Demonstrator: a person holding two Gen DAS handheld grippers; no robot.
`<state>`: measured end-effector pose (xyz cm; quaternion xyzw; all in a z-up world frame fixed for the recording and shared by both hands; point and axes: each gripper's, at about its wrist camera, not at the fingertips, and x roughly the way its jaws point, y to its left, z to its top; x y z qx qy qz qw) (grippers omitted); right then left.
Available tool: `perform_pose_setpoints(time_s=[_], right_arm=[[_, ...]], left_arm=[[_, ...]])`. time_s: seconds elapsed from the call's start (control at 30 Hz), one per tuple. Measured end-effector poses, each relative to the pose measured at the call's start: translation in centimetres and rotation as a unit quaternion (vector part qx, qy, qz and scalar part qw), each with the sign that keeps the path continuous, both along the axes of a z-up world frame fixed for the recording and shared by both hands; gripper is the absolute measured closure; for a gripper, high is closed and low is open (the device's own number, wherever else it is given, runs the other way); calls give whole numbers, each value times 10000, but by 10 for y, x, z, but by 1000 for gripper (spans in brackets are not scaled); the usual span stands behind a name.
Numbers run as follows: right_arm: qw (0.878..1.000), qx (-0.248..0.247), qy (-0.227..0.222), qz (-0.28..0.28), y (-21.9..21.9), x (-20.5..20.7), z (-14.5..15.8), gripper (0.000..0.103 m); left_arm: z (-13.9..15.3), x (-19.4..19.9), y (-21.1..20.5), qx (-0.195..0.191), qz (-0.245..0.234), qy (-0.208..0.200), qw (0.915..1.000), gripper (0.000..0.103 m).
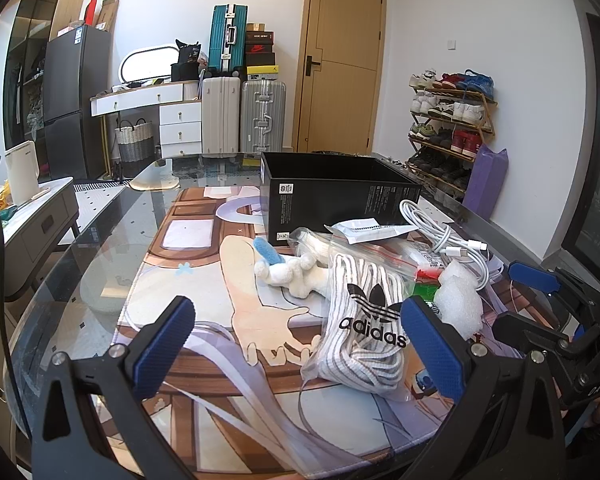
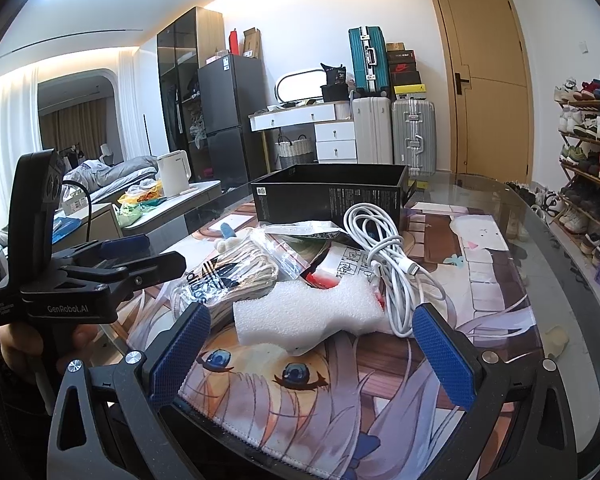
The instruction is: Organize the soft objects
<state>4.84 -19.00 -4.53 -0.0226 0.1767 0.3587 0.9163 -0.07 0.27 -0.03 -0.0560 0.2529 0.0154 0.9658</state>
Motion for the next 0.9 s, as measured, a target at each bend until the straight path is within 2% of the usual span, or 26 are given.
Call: perform_pose_setpoints(time_s=[0.23,0.5,0.9], right_arm=[[9999,9,112,36,2,-3,0,1],[9993,-122,252,239,8,6,4,1],[9980,-324,488,225,12,27,10,1]], left_arm=[[3,2,5,3,23,15,10000,0],[7,2,10,98,56,-25,9999,0],[9,10,13,216,33,4,9998,0]])
